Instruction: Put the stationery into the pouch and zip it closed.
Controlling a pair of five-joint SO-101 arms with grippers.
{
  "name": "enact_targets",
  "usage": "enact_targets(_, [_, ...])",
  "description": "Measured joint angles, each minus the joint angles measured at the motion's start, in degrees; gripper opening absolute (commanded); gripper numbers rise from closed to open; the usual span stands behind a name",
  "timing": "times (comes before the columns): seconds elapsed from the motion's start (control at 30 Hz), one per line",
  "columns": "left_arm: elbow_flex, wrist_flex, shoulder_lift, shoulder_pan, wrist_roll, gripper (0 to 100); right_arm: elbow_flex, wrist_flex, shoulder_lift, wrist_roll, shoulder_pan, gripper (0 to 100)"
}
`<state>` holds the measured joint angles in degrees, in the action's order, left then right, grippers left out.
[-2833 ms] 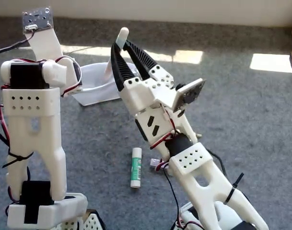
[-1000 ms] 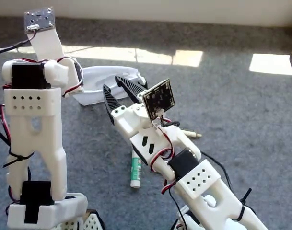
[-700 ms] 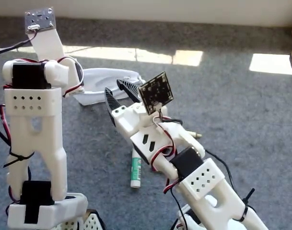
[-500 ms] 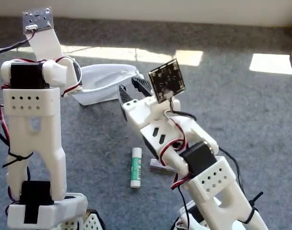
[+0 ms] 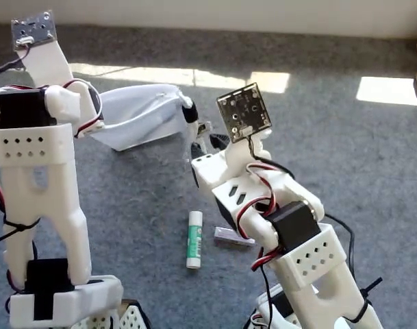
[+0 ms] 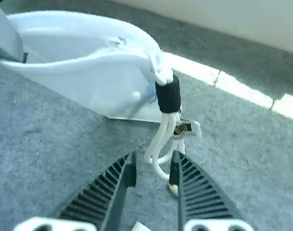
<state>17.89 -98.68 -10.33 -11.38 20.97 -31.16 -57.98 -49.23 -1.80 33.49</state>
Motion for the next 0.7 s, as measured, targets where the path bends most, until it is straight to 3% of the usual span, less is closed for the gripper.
enact_targets(0.37, [0.0,0.0,0.0,-0.5,0.0,1,0.0,-7.0,0.0,-2.7,0.2,11.7])
enact_targets(0.5, [0.0,0.0,0.0,-0.5,0.0,1,0.0,-9.9,0.3,-4.7,3.3,11.7])
enact_targets(0.7, [0.0,0.0,0.0,-0.5,0.0,1,0.1,-10.9,9.8,-9.5,5.1,11.9])
